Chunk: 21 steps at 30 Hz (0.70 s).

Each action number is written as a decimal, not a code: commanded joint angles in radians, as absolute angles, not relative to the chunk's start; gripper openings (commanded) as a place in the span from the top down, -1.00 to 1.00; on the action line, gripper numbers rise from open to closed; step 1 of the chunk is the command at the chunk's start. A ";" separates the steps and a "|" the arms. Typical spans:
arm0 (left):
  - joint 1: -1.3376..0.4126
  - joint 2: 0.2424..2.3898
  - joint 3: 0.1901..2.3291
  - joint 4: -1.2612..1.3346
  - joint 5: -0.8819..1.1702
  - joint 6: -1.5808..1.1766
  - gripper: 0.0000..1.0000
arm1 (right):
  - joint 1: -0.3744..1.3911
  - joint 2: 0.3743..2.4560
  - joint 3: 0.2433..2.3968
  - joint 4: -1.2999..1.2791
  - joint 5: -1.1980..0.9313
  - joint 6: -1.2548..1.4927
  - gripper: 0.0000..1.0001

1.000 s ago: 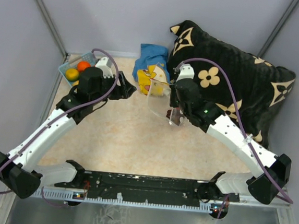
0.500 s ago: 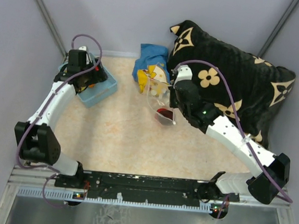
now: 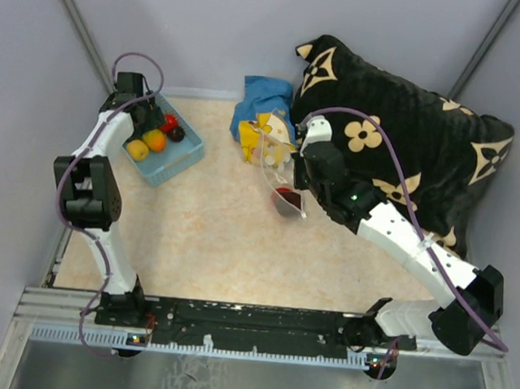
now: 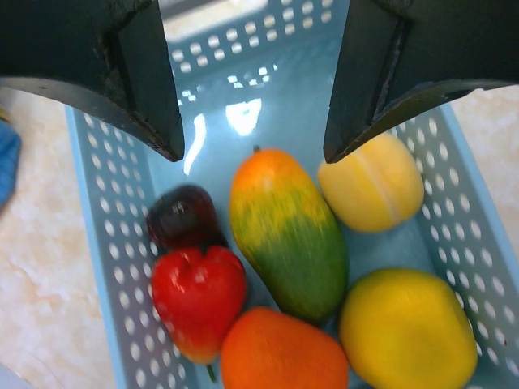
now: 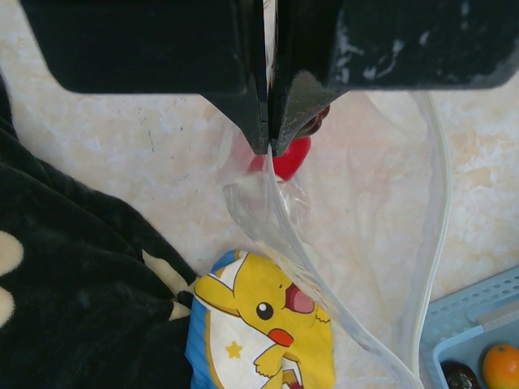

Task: Place the food in the zip-top bag and seal the zipper
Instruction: Pick up the fake fruit from the bin.

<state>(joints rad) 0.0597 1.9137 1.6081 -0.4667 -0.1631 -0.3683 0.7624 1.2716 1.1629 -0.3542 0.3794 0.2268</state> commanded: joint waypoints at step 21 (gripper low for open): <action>0.111 2.278 1.876 -0.565 -0.137 -0.298 -0.48 | 0.756 1.250 1.166 -0.326 0.350 0.195 1.00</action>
